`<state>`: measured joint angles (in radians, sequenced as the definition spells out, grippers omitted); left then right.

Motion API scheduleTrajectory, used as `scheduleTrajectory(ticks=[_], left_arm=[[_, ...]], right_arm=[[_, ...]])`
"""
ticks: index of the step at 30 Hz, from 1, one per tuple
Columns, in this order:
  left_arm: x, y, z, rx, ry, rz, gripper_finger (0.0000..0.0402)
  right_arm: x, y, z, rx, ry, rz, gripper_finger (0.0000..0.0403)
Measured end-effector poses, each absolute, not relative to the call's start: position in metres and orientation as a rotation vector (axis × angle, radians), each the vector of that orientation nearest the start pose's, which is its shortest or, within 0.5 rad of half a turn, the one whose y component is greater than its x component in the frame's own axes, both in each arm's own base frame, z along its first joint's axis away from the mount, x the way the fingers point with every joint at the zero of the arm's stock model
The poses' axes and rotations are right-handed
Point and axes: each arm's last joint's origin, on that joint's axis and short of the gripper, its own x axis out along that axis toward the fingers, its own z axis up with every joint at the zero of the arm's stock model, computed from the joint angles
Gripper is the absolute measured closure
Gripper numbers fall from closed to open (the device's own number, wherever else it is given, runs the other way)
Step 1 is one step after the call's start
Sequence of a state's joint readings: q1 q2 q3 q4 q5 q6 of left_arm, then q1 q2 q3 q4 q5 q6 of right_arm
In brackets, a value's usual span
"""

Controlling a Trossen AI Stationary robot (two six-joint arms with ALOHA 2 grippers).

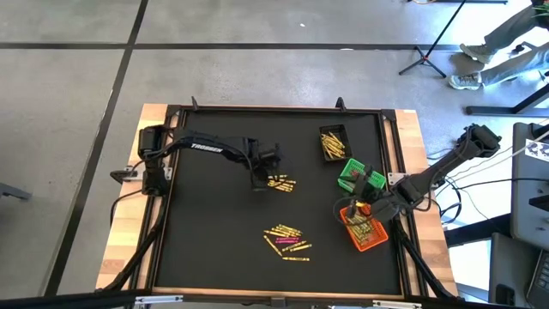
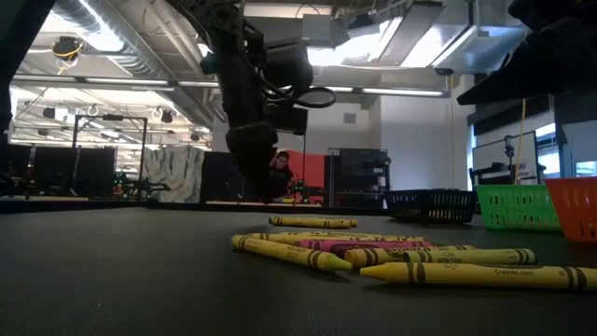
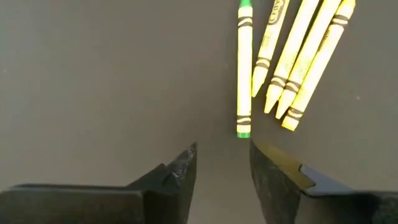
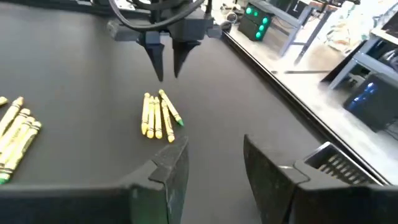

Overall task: Sort crayons
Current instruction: Put the green crayon into the orange basket

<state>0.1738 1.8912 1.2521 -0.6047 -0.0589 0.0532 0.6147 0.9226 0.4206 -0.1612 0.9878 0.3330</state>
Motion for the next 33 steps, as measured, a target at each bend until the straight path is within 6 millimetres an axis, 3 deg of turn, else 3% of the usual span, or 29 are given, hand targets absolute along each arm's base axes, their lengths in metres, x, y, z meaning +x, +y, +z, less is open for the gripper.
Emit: scheduleTrajectory(ticks=[9,23,33], left_arm=[[0.365,0.065,0.16,0.012,1.164,0.103,0.0271],[0.353,0.068,0.138,0.019,1.16,0.099,0.0272],[0.359,0.068,0.136,0.071,1.097,0.043,0.0317]], right_arm=[[0.152,0.077,0.187,-0.146,0.372,-0.417,0.0251],[0.152,0.078,0.187,-0.138,0.363,-0.417,0.0251],[0.152,0.078,0.187,-0.139,0.364,-0.417,0.0251]])
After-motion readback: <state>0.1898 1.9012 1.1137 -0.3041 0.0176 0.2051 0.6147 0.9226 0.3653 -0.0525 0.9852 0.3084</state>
